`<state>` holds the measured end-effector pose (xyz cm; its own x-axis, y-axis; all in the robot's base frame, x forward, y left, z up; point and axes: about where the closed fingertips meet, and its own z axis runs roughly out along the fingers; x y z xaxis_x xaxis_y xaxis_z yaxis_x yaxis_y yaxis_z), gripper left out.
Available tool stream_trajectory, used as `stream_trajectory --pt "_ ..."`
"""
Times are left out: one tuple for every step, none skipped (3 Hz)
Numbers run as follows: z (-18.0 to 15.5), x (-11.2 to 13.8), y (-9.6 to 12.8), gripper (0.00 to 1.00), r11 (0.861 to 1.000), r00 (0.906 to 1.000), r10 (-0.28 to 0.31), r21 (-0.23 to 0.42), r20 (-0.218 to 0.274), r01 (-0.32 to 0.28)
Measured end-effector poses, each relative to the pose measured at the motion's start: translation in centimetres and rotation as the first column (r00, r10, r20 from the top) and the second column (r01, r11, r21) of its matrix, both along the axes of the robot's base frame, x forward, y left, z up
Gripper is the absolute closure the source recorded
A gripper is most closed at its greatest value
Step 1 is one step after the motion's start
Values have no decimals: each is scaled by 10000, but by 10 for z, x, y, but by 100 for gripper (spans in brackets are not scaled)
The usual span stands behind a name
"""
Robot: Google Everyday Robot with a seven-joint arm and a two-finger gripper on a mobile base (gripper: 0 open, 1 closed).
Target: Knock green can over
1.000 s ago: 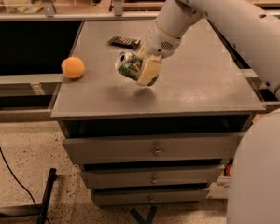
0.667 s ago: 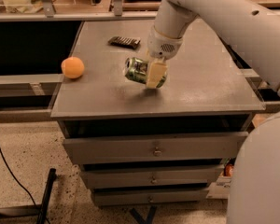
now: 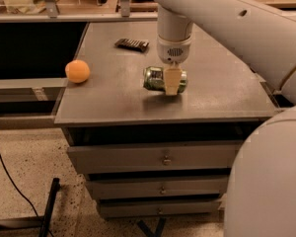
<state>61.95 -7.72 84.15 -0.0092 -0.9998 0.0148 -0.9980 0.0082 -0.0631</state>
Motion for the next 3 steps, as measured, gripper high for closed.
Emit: stream_trajectory --pt "-9 0 -9 39 9971 9973 -357 -691 -637 312" --pt "-11 5 -7 16 9978 9984 -331 -581 -467 304" --pt "-15 14 -2 0 9988 9994 -297 -401 -177 290"
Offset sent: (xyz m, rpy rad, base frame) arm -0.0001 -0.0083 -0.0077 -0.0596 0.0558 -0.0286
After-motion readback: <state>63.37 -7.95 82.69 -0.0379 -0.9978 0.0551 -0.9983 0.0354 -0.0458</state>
